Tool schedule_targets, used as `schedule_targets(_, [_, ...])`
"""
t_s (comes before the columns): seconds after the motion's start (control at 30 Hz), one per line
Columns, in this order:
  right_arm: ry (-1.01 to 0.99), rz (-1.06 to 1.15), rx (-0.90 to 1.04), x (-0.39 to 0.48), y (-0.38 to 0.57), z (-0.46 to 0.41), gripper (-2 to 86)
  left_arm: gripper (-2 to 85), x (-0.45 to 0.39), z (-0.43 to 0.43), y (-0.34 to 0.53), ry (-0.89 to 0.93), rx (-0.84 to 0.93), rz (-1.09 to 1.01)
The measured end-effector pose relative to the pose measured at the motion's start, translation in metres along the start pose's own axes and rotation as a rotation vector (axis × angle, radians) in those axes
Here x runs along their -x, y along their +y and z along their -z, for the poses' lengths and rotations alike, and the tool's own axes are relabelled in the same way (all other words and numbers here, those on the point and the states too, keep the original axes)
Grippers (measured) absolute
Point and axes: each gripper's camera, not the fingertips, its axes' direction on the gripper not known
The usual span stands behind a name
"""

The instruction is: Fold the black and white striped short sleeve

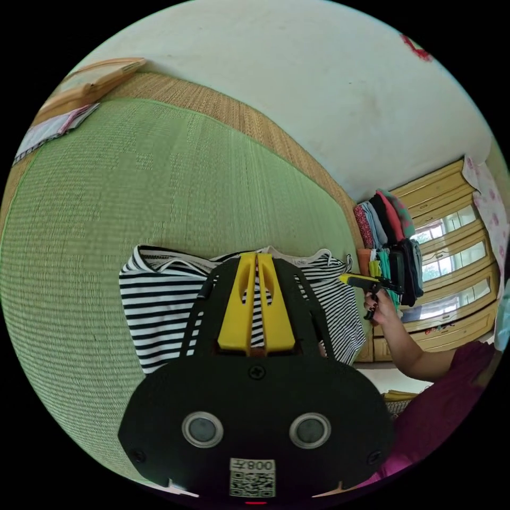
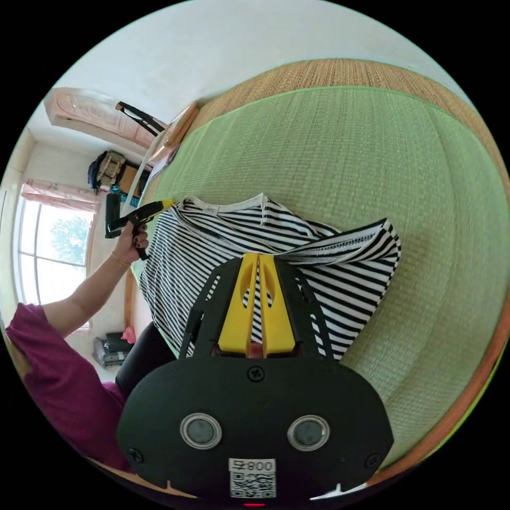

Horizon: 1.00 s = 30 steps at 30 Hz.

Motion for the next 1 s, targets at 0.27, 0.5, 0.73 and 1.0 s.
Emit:
schedule_targets(0.27, [-0.018, -0.04, -0.063, 0.006, -0.014, 0.005, 0.0, 3.1, -0.097, -0.046, -0.022, 0.043, 0.179, -0.296])
schedule_targets(0.5, [-0.016, -0.062, -0.063, 0.006, -0.026, 0.002, 0.0, 2.2, -0.15, -0.082, -0.042, -0.053, 0.295, -0.434])
schedule_targets(0.73, [-0.025, -0.11, -0.11, -0.003, -0.034, 0.012, 0.0, 0.4, -0.16, -0.075, -0.073, -0.118, 0.22, -0.368])
schedule_targets(1.0, [-0.051, -0.134, -0.16, -0.01, -0.029, 0.027, 0.0, 0.5, -0.161, -0.031, -0.064, -0.048, 0.1, -0.318])
